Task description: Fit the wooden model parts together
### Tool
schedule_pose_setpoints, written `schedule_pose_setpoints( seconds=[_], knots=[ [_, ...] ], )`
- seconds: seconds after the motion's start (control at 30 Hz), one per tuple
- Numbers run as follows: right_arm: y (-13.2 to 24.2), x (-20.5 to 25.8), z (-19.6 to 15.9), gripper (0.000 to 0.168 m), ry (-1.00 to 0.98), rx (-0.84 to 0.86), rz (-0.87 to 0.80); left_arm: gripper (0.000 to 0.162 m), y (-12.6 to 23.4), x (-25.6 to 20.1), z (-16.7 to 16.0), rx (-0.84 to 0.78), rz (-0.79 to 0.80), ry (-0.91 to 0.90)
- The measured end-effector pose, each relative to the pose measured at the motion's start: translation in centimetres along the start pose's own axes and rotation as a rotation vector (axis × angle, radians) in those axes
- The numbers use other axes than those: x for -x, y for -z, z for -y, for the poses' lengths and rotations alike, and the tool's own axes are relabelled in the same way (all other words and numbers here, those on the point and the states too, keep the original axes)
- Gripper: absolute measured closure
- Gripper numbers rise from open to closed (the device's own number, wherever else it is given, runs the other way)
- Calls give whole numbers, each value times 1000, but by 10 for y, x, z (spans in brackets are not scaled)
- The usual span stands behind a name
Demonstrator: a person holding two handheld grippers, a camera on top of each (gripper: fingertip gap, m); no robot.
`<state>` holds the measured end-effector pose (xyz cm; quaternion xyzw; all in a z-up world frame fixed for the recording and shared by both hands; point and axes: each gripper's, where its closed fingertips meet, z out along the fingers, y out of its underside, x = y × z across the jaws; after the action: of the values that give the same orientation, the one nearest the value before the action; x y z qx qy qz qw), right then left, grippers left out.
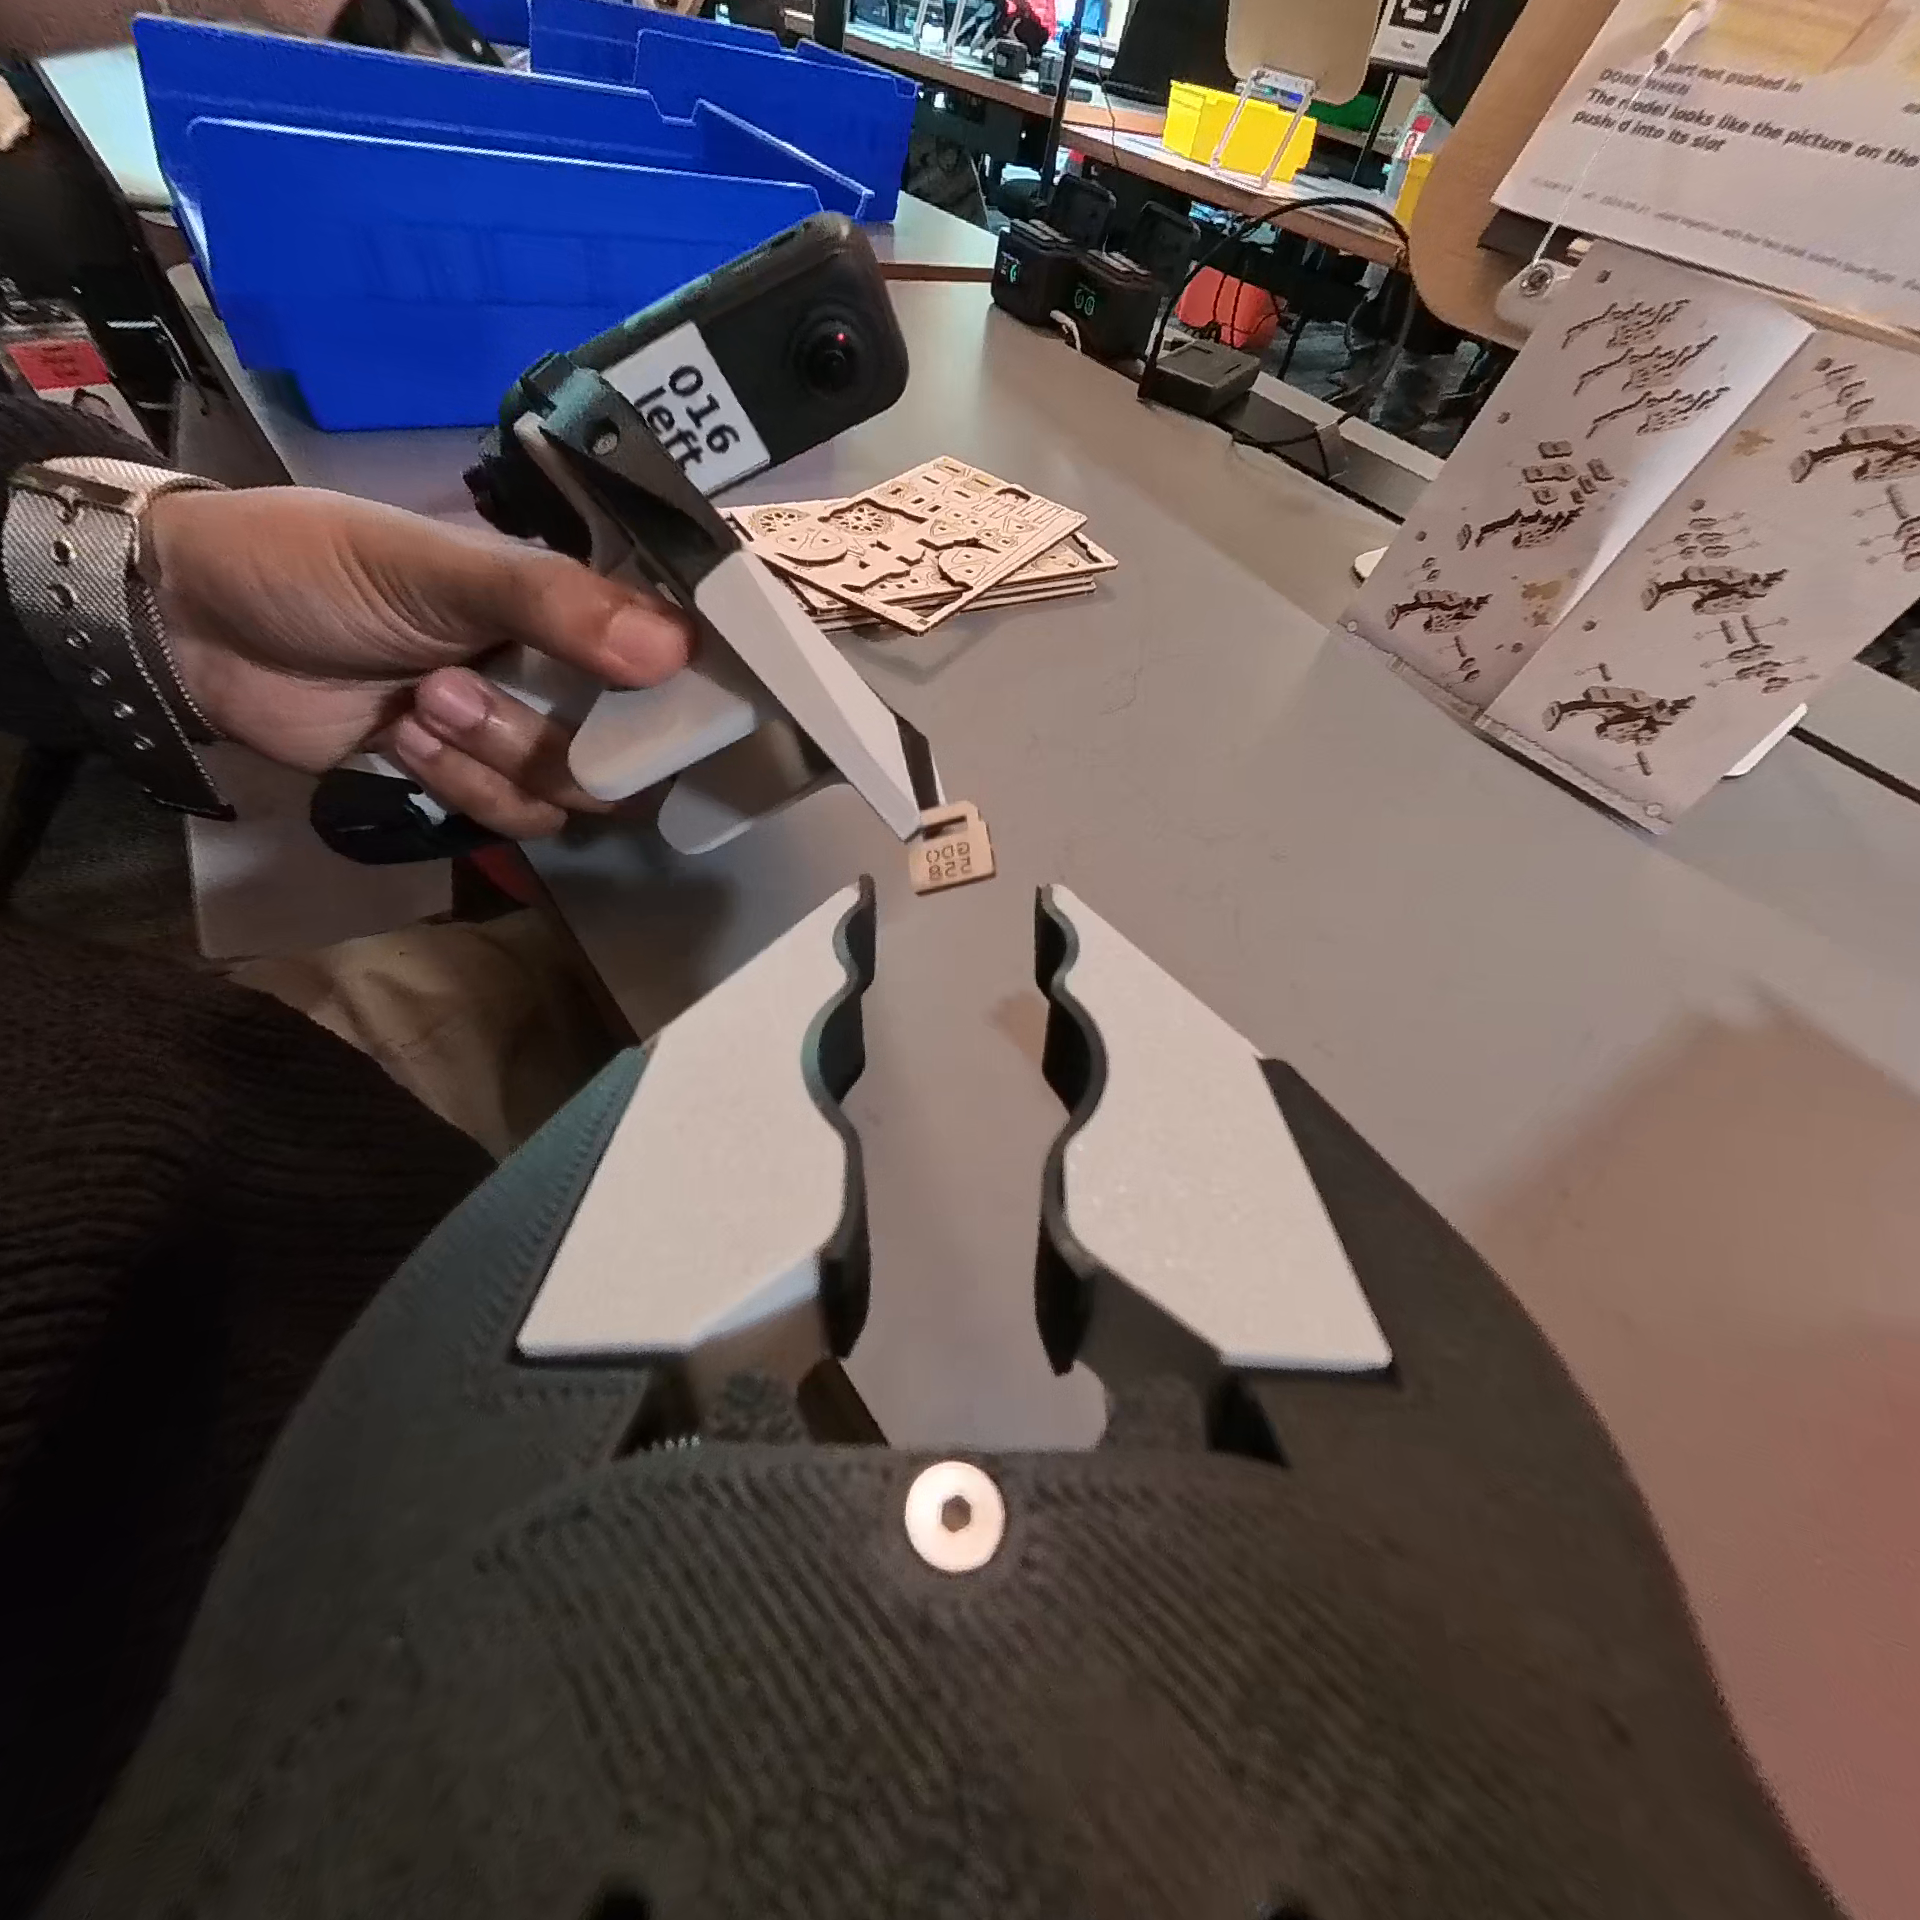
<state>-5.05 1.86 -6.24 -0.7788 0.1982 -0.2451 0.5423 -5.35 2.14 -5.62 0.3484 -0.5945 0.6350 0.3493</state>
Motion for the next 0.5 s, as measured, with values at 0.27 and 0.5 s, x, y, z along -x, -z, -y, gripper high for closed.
schedule_pose_setpoints(
  seconds=[0.27, 0.5],
  knots=[
    [-2, 1, -6, 153, 144, 42, -50, 162, -5, 2, -7, 33, 19, -1],
    [-1, 1, -5, 153, 135, 38, -37, 161, -6, -1, -8, 39, 22, -39]
  ],
)
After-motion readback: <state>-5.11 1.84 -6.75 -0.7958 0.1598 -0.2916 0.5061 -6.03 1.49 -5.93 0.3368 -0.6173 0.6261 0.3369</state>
